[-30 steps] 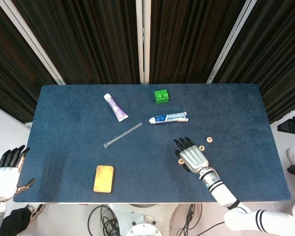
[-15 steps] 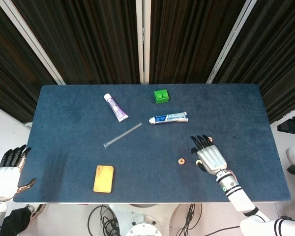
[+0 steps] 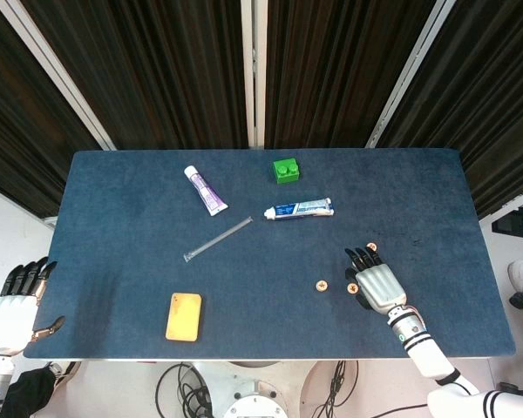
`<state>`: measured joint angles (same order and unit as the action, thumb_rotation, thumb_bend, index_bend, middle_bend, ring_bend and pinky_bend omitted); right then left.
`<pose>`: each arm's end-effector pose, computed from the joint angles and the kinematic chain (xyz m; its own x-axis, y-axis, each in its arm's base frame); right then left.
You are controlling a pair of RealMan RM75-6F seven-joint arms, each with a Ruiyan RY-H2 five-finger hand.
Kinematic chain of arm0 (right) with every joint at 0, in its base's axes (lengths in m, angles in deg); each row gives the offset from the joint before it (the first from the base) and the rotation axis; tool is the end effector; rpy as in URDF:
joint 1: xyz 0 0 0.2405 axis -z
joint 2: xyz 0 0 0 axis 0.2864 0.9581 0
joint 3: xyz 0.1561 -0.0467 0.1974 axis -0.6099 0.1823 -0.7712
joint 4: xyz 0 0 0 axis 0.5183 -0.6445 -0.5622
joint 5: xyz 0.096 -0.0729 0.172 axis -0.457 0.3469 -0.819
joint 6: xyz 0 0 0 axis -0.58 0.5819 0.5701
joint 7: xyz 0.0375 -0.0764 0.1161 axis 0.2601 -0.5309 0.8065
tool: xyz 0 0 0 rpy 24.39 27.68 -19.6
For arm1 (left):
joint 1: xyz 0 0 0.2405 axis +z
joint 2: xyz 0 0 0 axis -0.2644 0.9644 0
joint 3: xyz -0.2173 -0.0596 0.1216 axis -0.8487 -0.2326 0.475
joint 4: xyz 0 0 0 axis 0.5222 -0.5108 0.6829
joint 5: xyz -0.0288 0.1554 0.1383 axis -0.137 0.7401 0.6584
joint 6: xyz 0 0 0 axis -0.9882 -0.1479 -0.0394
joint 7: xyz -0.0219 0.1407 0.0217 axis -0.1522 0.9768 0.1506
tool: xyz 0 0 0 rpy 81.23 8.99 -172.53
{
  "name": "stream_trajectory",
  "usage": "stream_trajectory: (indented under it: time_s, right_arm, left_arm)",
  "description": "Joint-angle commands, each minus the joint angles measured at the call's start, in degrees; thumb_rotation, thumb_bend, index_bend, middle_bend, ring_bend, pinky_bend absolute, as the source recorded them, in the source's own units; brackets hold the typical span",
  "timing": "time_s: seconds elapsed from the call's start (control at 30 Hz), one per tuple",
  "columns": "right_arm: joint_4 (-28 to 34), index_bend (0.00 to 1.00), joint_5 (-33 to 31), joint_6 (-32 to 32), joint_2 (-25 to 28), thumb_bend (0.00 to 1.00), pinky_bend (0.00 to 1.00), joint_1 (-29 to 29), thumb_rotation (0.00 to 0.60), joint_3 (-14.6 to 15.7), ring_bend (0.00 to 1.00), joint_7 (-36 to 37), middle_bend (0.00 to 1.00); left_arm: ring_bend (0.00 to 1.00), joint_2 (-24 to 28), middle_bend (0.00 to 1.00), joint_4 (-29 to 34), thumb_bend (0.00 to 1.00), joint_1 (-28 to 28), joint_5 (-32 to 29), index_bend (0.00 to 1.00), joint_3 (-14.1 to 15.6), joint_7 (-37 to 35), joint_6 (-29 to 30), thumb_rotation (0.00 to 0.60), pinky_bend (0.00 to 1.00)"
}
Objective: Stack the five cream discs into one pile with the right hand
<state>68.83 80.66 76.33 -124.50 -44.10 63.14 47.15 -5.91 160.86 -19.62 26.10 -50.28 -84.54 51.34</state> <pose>-0.2557 -0.2642 -0.0053 0.6019 -0.3002 0.7400 -0.7924 -0.3398 0.5066 -0.3309 0.1659 0.1375 0.4298 0.0846 0.8990 0.9029 -0.0349 -0.4284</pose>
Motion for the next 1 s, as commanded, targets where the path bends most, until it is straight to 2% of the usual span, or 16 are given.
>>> stream_trajectory:
  time_s: [0.03, 0.4, 0.77, 0.87, 0.9, 0.93, 1.0]
  right_arm:
    - [-0.3, 0.38, 0.0, 0.0, -0.3, 0.24, 0.00, 0.1, 0.600, -0.2, 0.00, -0.3, 0.03]
    - [-1.3, 0.44, -0.5, -1.1, -1.4, 0.24, 0.00, 0.3, 0.600, -0.6, 0.00, -1.3, 0.03]
    - [-1.8, 0.54, -0.5, -0.9, -2.0, 0.27, 0.00, 0.5, 0.600, -1.5, 0.00, -1.5, 0.04]
    - [-0.9, 0.55, -0.1, -0.5, -1.5, 0.27, 0.00, 0.5, 0.600, -1.8, 0.00, -1.4, 0.04]
    - [-0.2, 0.55, 0.3, 0.0, -1.1, 0.27, 0.00, 0.5, 0.600, -2.1, 0.00, -1.1, 0.04]
    - [0.4, 0.55, 0.6, 0.4, -0.7, 0.27, 0.00, 0.5, 0.600, -2.3, 0.00, -0.9, 0.04]
    - [2.2, 0.55, 1.4, 1.2, 0.3, 0.27, 0.00, 0.3, 0.600, -2.8, 0.00, -0.7, 0.04]
  left_arm:
    - [0.00, 0.0, 0.00, 0.0, 0.19, 0.0, 0.0, 0.00, 0.0, 0.0, 0.0, 0.600, 0.00]
    - [0.00, -0.1, 0.00, -0.4, 0.19, 0.1, 0.1, 0.00, 0.1, -0.5, 0.1, 0.600, 0.00]
    - [0.00, -0.2, 0.00, -0.6, 0.19, 0.2, -0.1, 0.00, 0.1, -0.8, 0.2, 0.600, 0.00]
    - [0.00, -0.2, 0.00, -0.8, 0.19, 0.3, 0.0, 0.00, 0.1, -1.1, 0.4, 0.600, 0.00]
    - [0.00, 1.6, 0.00, -0.1, 0.19, 2.2, 1.4, 0.00, 0.6, -3.7, 4.2, 0.600, 0.00]
    - [0.00, 0.2, 0.00, -0.7, 0.19, 0.8, 1.4, 0.00, 0.4, -3.2, 2.0, 0.600, 0.00]
    - [0.00, -0.8, 0.00, -1.5, 0.19, 0.3, 0.6, 0.00, -0.2, -2.6, 1.2, 0.600, 0.00]
